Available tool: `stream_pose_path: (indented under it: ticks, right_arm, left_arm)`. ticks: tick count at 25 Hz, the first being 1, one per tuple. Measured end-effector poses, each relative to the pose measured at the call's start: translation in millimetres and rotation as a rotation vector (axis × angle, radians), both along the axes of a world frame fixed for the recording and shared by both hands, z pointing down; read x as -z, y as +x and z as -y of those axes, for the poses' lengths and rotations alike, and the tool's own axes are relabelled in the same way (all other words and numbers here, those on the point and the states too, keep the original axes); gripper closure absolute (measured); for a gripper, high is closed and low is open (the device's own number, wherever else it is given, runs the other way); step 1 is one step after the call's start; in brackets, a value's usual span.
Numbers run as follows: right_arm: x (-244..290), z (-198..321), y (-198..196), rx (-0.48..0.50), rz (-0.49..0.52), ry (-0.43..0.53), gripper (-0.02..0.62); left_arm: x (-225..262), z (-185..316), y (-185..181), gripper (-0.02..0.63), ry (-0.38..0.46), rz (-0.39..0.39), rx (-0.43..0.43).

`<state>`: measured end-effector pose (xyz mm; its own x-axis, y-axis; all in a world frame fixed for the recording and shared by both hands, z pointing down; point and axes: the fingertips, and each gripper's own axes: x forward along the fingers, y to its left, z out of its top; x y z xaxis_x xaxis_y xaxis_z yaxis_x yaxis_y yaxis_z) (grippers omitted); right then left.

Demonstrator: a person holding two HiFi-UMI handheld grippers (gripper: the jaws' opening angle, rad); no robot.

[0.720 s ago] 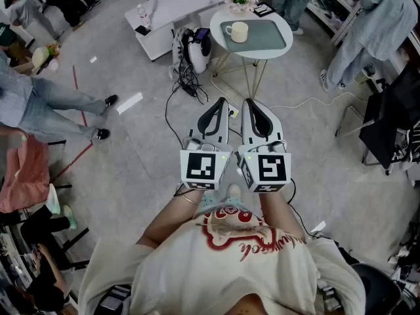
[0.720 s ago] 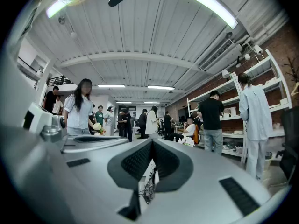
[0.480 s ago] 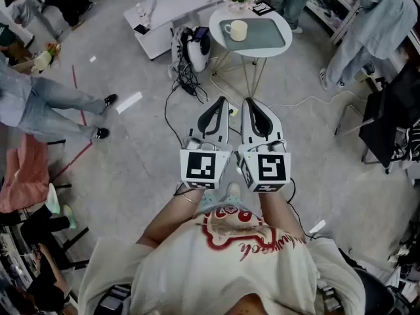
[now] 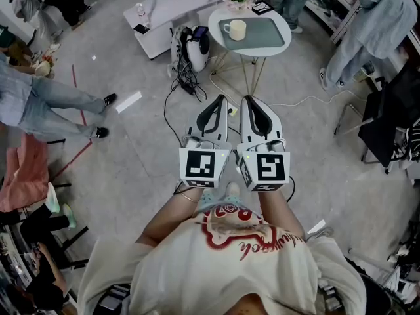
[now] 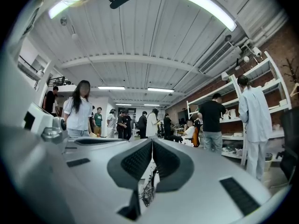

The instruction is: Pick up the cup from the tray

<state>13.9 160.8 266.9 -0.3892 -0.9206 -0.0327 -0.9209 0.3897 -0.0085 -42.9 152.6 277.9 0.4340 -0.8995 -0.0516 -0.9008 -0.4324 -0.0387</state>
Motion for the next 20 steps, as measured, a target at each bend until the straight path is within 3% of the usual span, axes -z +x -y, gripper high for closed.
stream_pose_path:
  ticks: [20]
  right_arm:
    - [-4.4,52.1,44.8,0.041,-0.003,0.018,0.572]
  left_arm:
    - [-11.4,44.8,35.8,0.598,-0.007,-0.027,0.074]
